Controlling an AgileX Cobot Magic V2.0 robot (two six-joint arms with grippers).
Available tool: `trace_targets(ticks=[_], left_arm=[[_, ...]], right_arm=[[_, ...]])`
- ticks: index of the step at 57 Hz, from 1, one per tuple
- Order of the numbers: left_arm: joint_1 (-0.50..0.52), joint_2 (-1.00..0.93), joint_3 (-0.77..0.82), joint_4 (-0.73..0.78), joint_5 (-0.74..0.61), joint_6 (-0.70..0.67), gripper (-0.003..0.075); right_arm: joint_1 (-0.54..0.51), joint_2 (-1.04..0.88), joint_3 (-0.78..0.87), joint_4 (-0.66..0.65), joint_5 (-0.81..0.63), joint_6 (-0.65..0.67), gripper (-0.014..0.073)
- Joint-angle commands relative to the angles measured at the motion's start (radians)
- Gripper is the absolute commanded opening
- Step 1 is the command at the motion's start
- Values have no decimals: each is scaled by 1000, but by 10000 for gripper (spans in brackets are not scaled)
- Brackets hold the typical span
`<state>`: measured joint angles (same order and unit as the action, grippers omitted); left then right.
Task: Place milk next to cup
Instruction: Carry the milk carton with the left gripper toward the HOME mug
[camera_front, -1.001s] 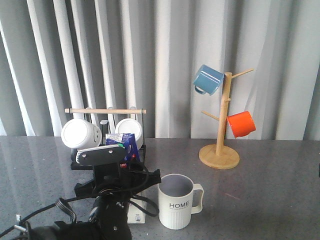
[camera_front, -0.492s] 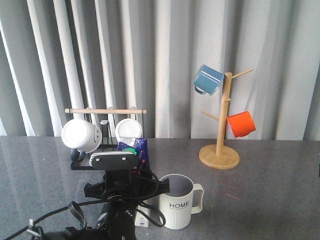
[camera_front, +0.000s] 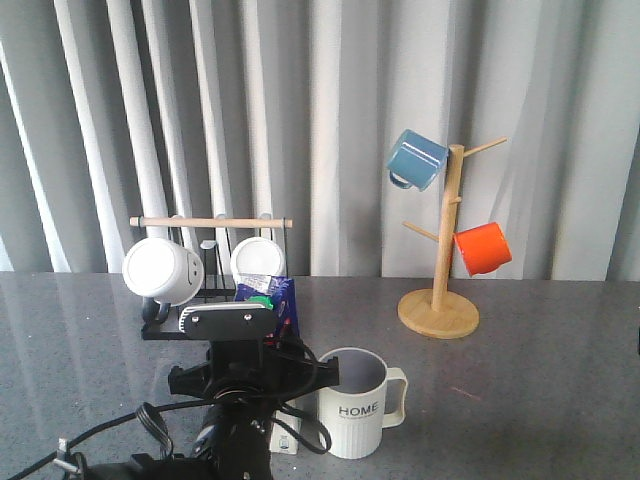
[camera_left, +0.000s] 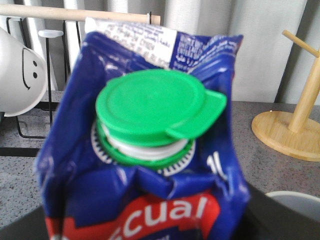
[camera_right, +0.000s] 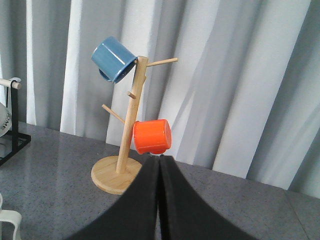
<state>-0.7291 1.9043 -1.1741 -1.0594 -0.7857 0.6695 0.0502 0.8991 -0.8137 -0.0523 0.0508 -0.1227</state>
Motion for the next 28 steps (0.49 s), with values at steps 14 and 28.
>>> trace_targets(ticks=[14, 28], left_arm=[[-7, -44, -28, 23, -65, -8, -4], [-6, -46, -28, 23, -65, -8, 108]], right_arm=[[-6, -9, -34, -5, -71, -2, -8], [-6, -9, -34, -5, -71, -2, -8]])
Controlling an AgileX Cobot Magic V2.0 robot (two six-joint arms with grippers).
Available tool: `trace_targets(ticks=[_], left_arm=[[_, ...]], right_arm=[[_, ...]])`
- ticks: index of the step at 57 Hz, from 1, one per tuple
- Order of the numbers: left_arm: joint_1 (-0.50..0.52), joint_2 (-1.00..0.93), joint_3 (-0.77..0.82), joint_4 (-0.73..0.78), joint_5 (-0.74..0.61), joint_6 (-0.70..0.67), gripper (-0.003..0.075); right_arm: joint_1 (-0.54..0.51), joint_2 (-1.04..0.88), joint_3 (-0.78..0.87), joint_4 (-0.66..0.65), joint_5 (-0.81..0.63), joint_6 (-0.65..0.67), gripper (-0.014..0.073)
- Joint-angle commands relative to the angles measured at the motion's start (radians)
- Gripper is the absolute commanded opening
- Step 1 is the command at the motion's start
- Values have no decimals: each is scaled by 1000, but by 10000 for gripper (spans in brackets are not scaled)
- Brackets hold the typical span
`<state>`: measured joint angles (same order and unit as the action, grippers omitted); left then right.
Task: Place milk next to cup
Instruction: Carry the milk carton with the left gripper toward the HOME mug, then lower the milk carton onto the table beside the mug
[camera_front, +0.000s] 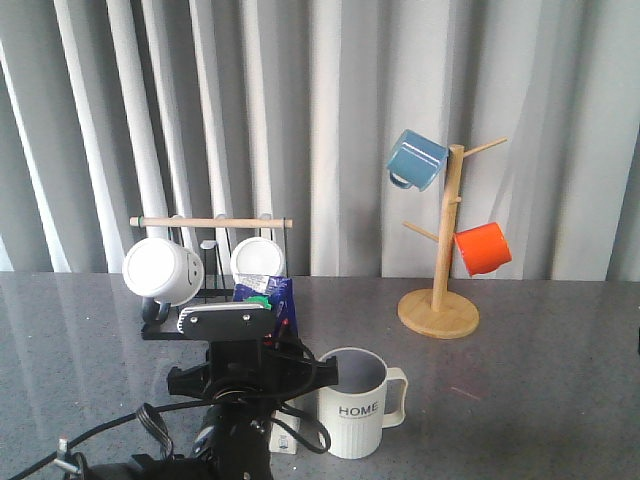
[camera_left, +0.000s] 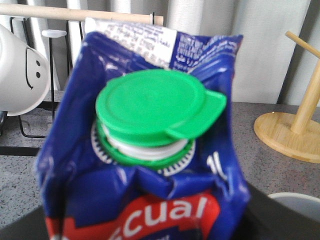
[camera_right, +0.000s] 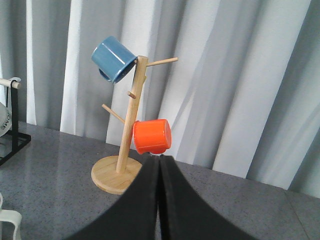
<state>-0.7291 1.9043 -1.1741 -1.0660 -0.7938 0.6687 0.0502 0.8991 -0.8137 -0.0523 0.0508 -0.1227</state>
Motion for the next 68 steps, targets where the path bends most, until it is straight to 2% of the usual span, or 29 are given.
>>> trace_targets(ticks=[1, 9, 12, 18, 27, 41, 48, 51, 55, 58, 61, 62, 68], left_arm=[[-6, -46, -28, 30, -57, -8, 127], [-6, -46, -28, 30, -57, -8, 379], [-6, -46, -28, 30, -57, -6, 515], [-6, -46, -28, 30, -57, 19, 738], [-14, -61, -28, 35, -62, 52, 732], [-22, -188, -28, 38, -55, 65, 689], [-22, -291, -28, 52, -7, 76, 632], [-22, -341, -28, 72, 23, 76, 566], [-22, -397, -28, 116, 50, 76, 420], [-22, -433, -28, 158, 65, 76, 239], [-22, -458, -28, 191, 66, 76, 15], [-22, -466, -28, 201, 62, 83, -10], [-21, -488, -28, 213, 1, 107, -8]], right_arm=[[-6, -9, -34, -5, -71, -2, -8], [-6, -9, -34, -5, -71, -2, -8], [-6, -9, -34, -5, -71, -2, -8], [-6, -9, -34, -5, -71, -2, -8], [-6, -9, -34, -5, -71, -2, -8], [-6, -9, -34, -5, -71, -2, -8], [-6, -9, -34, -5, -71, -2, -8], [-6, -9, -34, -5, -71, -2, -8], [-6, -9, -34, -5, -71, -2, -8], [-6, -9, -34, -5, -71, -2, -8], [-6, -9, -34, -5, -71, -2, -8], [-6, -9, -34, -5, -71, -2, -8], [-6, -9, -34, -5, -71, -2, -8]])
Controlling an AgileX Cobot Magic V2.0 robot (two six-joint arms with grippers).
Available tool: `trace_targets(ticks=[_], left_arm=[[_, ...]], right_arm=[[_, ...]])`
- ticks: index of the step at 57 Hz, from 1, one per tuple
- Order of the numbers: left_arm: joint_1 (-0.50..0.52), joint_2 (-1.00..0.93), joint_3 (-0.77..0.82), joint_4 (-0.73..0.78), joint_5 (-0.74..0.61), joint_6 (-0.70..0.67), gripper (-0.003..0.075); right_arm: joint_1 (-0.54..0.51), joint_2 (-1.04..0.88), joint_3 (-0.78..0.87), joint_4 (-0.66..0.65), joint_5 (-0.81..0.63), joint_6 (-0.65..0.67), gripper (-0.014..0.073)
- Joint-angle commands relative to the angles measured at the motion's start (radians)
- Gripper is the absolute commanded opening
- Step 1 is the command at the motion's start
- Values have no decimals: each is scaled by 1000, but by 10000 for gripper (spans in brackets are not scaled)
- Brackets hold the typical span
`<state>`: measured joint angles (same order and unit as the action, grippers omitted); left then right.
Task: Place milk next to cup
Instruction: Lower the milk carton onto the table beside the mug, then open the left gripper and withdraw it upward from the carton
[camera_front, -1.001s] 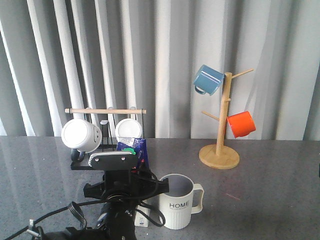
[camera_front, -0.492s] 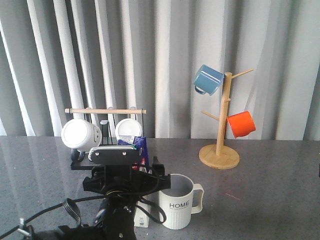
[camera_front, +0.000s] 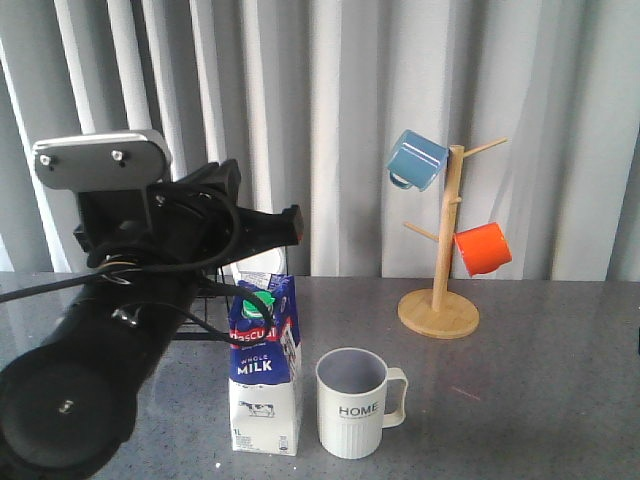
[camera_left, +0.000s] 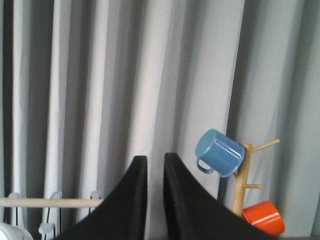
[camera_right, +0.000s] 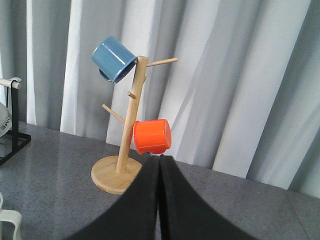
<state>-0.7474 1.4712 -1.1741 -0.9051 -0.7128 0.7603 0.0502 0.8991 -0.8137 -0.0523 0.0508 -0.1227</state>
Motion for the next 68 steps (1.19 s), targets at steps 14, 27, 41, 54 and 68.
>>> trace_targets(ticks=[14, 27, 41, 54, 68], left_arm=[[-3, -58, -28, 52, -130, 14, -8], [-7, -66, -31, 211, -115, -177, -7], [-44, -76, -26, 753, 124, -735, -7], [94, -207, -26, 882, 671, -760, -7], [309, -461, 53, 1189, 988, -997, -7]], right_arm=[[-6, -9, -34, -5, -71, -2, -8], [-6, -9, -34, -5, -71, -2, -8], [38, -9, -34, -5, -67, -2, -8], [119, -9, -34, -5, -64, -2, -8], [119, -9, -34, -5, -64, -2, -8]])
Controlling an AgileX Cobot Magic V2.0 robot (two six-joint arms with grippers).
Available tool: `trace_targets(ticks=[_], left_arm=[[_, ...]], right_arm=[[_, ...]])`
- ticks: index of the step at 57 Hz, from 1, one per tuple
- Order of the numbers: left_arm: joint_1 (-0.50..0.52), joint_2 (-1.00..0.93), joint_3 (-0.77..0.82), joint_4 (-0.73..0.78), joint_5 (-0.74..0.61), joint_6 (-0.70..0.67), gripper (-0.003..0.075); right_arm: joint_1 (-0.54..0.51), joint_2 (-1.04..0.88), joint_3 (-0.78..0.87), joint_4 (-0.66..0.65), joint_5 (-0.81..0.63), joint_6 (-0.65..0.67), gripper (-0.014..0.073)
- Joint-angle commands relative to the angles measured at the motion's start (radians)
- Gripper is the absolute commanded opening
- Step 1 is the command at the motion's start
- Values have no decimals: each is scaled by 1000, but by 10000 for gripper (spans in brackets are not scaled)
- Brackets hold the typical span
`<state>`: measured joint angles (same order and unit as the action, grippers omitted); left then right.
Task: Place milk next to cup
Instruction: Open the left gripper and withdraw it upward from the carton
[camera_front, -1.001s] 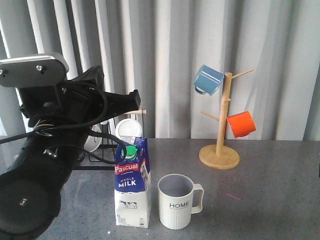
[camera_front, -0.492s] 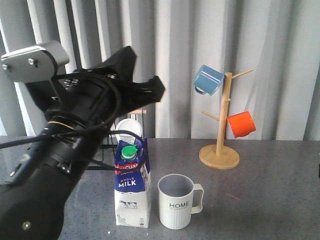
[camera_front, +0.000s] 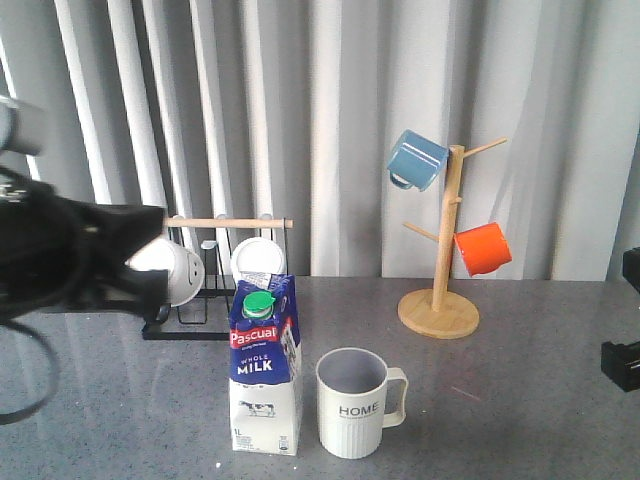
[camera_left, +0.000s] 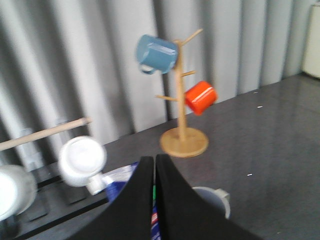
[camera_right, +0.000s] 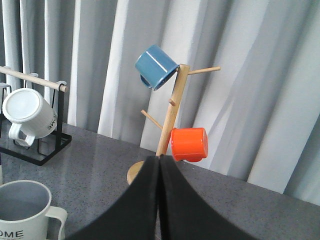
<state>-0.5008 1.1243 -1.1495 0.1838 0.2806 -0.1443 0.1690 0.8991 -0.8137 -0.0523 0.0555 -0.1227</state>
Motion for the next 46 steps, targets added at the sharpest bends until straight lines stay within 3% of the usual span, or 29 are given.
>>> trace_targets(ticks=[1, 9, 17, 24, 35, 46], left_arm=[[75, -133, 47, 107, -14, -92, -7], [245, -348, 355, 65, -294, -29, -6], [432, -556, 734, -116, -622, 52, -6], [509, -707, 962, -113, -773, 51, -6], [519, -941, 1156, -59, -779, 17, -6], [508, -1065, 1153, 46, -497, -123, -6]], right_arm=[[0, -9, -34, -5, -68, -2, -8], [0, -9, -34, -5, -68, -2, -8], [0, -9, -34, -5, -68, -2, -8], [0, -9, -34, -5, -68, -2, -8], [0, -9, -34, -5, -68, -2, -8], [0, -9, -34, -5, -68, -2, -8]])
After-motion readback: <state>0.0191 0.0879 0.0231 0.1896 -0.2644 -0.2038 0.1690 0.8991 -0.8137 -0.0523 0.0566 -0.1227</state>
